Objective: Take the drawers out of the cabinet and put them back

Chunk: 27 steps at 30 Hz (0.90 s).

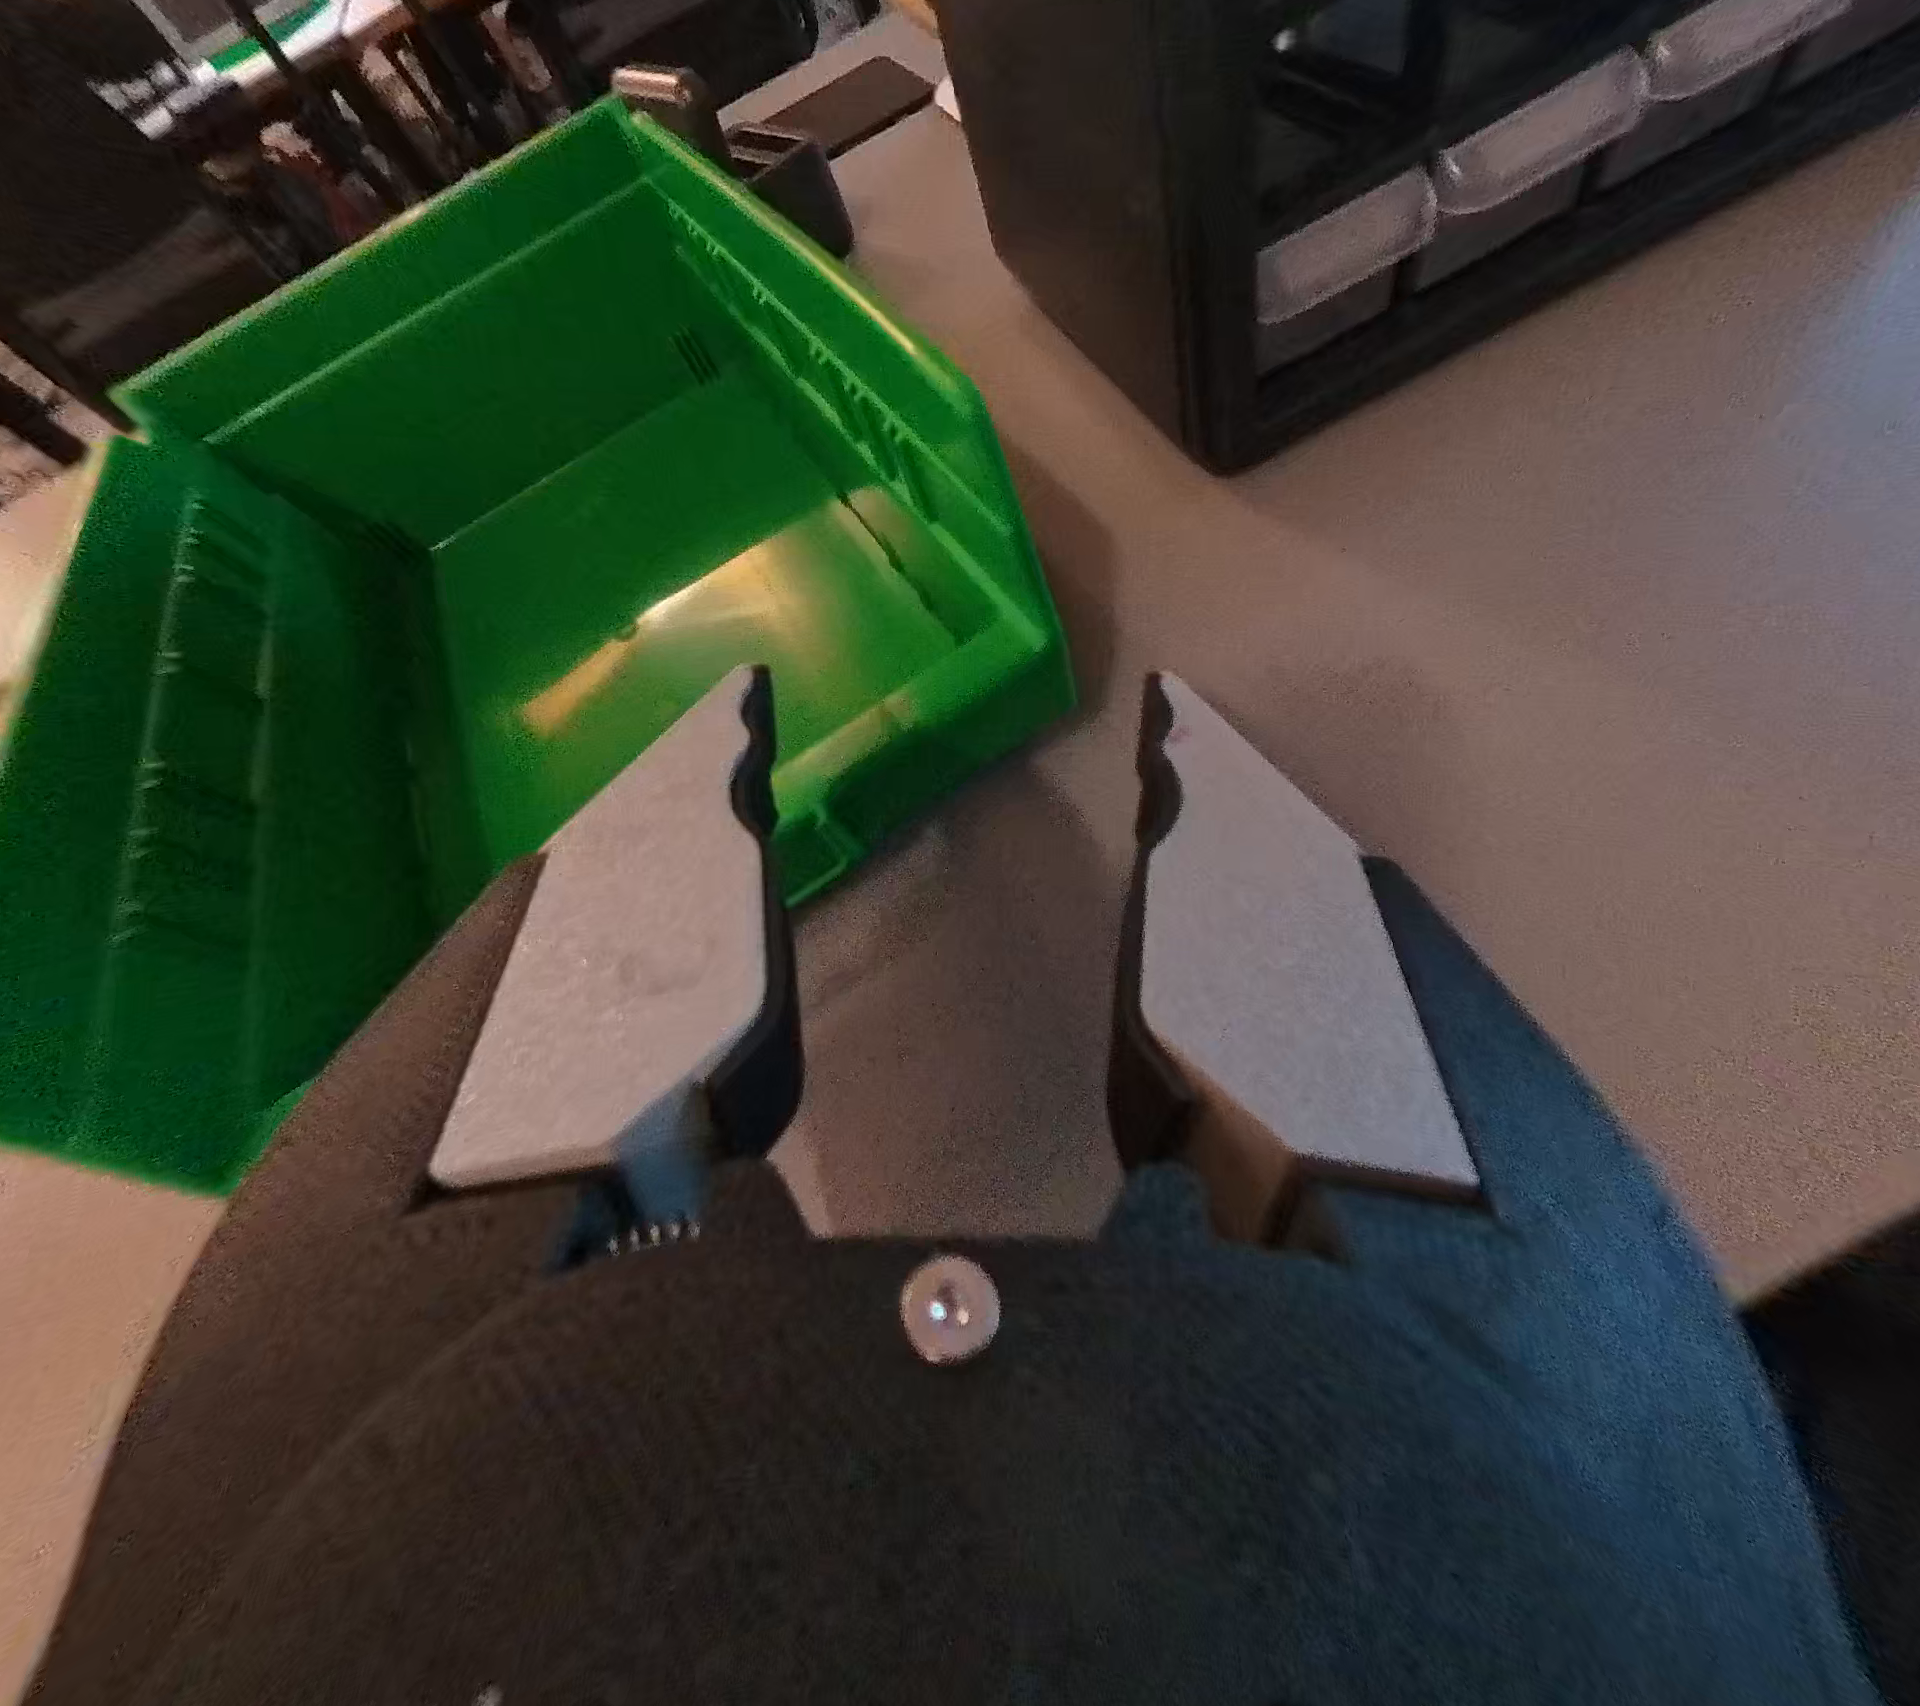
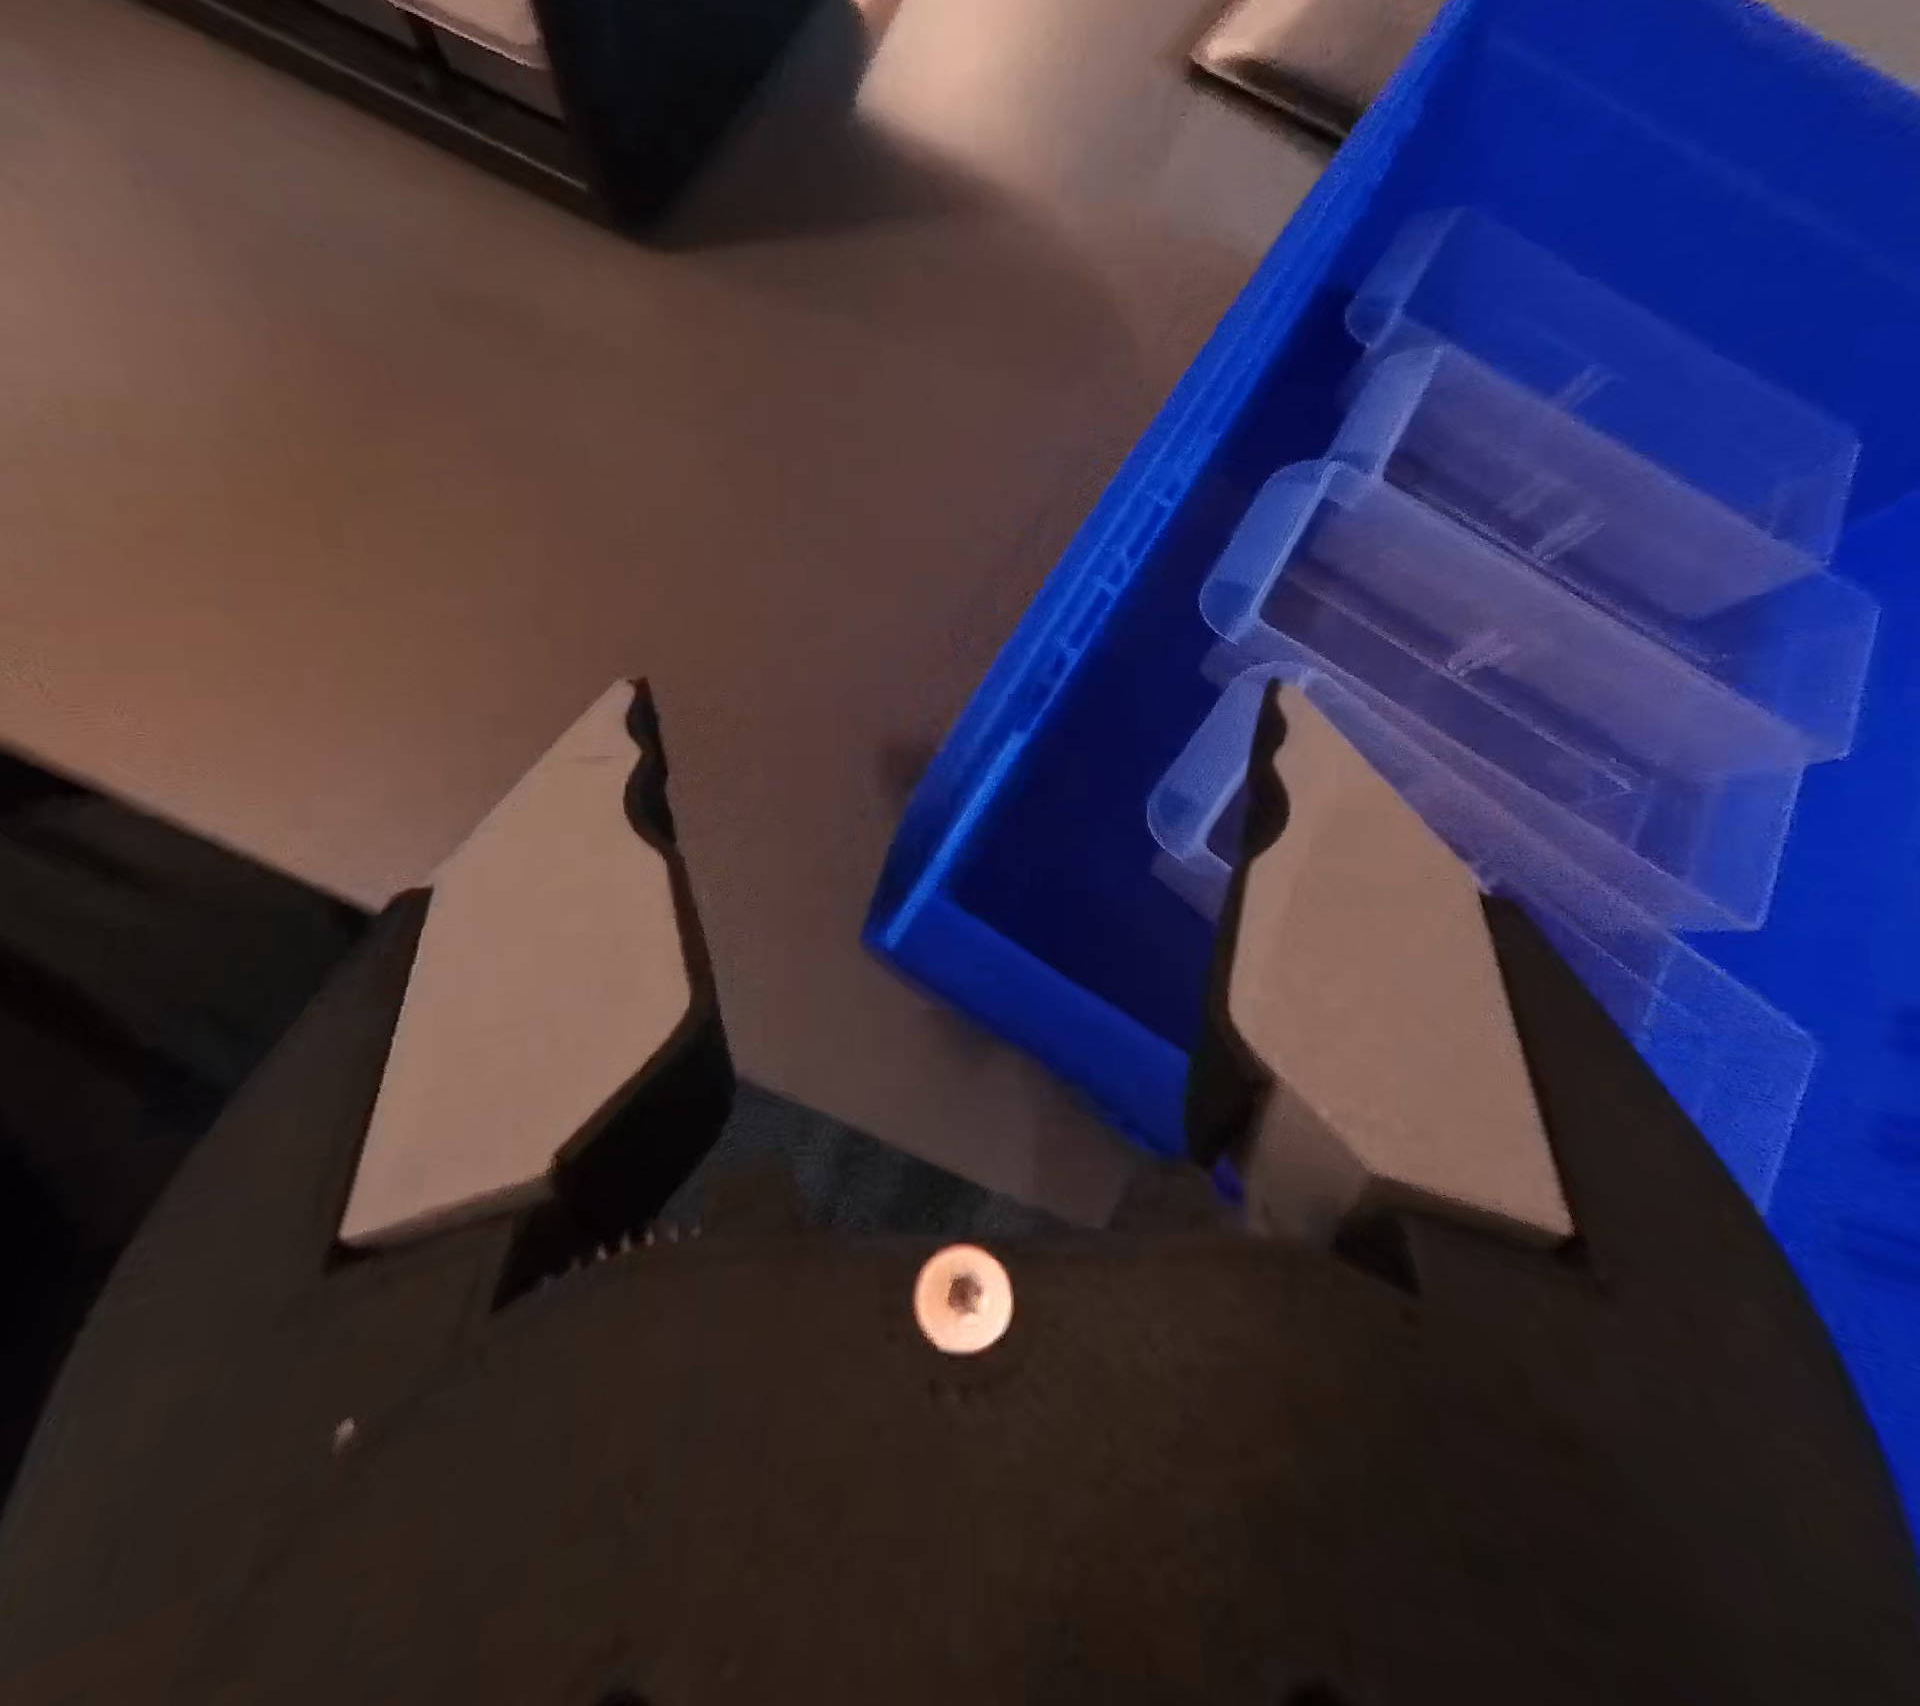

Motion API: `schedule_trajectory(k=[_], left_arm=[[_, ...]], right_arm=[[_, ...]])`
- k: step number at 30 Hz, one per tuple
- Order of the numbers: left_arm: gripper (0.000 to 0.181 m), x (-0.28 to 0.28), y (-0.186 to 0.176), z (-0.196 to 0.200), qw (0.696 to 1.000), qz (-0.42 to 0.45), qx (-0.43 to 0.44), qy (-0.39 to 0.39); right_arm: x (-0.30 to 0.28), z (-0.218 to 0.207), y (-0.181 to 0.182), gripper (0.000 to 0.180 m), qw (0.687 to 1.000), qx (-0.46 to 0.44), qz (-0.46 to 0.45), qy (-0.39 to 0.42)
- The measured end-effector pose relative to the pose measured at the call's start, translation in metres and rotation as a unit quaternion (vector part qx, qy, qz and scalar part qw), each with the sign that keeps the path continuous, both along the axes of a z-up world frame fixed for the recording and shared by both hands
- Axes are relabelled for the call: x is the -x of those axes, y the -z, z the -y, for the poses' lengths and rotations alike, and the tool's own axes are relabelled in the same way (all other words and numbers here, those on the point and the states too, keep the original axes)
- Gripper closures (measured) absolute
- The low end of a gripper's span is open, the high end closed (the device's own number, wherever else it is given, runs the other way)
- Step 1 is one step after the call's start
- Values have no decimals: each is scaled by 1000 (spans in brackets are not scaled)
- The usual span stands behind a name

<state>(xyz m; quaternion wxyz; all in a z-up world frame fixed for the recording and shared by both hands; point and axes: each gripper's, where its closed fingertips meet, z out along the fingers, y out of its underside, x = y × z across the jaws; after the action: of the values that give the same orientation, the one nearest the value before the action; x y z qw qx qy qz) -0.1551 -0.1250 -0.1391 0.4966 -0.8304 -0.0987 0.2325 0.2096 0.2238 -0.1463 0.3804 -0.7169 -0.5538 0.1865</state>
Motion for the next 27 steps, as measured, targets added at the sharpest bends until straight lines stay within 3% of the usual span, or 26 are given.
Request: schedule_trajectory(k=[2, 6, 8, 9, 10, 15, 20, 23, 27], left_arm=[[109, 6, 4, -16, 1000, 22, -3, -7], [114, 29, 1, -38, 999, -21, 9, -45], [130, 34, 3, -45, 999, -31, 17, -39], [150, 31, 6, -47, 999, -23, 21, -26], [165, 32, 9, -45, 999, -25, 32, -27], [173, 50, -4, -4, 990, -114, 56, -60], [176, 56, 3, 15, 998, -31, 3, -55], [154, 64, 11, 16, 996, -34, 7, -81], [174, 63, 14, 10, 996, -65, 22, -58]], right_arm=[[5, -8, 17, 78, 999, -3, 29, 43], [11, -22, 44, 84, 993, -6, 81, 85], [11, -22, 52, 130, 992, -8, 104, 70], [10, -25, 50, 144, 992, -16, 103, 73], [7, -23, 50, 144, 992, -11, 105, 71], [-21, -15, 44, 155, 991, -46, 110, 60], [-28, -8, 44, 164, 992, -36, 107, 51], [-27, -13, 44, 148, 990, -38, 116, 70], [-22, -12, 44, 165, 991, -42, 113, 66]])
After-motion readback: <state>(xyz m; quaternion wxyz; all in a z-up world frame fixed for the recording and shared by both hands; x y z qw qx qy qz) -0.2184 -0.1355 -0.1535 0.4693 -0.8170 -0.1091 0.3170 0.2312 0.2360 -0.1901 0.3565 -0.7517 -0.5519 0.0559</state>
